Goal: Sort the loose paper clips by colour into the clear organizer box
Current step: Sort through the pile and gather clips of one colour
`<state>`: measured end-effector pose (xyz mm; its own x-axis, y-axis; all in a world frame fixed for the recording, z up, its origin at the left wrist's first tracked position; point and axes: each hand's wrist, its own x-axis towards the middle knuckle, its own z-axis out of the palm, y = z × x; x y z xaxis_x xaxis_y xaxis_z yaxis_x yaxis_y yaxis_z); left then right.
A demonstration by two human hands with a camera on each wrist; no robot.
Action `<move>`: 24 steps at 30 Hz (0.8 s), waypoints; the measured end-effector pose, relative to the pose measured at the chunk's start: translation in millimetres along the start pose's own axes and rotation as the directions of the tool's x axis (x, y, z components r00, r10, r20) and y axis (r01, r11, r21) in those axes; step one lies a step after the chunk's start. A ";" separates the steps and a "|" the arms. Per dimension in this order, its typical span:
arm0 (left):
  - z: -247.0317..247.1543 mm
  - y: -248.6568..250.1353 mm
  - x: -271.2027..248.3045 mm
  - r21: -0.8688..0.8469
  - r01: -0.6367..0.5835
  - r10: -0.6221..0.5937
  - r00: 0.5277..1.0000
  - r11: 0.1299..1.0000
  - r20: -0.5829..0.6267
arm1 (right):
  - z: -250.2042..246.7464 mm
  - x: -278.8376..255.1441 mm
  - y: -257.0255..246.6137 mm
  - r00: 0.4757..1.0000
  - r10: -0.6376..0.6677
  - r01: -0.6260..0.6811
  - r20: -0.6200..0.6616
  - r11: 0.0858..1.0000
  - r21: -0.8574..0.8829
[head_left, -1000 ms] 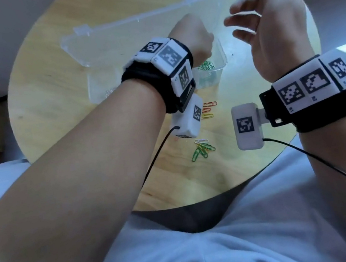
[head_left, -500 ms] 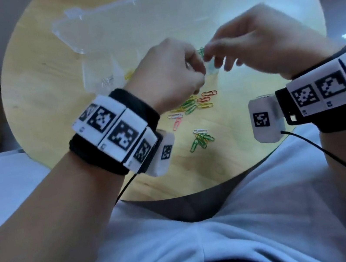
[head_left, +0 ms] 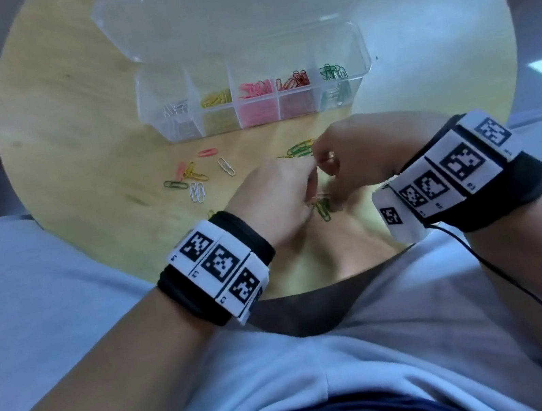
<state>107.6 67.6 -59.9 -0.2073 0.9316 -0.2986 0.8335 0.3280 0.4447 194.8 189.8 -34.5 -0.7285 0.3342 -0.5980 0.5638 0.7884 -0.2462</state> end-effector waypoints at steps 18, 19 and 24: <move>-5.9 -17.7 1.8 0.082 0.109 -0.110 0.994 0.991 0.011 | 5.7 10.5 -14.8 0.989 0.035 -0.049 -0.144 0.994 -0.098; -5.5 -17.3 1.7 0.078 0.113 -0.114 0.993 0.991 0.012 | 2.7 9.9 -12.4 0.992 0.029 -0.035 -0.122 0.998 -0.047; -8.0 -17.8 1.6 0.071 0.104 -0.104 0.995 0.992 -0.014 | -15.9 2.2 8.2 0.994 0.017 0.009 -0.105 0.970 0.242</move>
<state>88.4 64.5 -61.5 -0.2999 0.8947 -0.3309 0.8414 0.4115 0.3502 191.6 205.2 -25.6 -0.7554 0.4000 -0.5189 0.6348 0.6429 -0.4286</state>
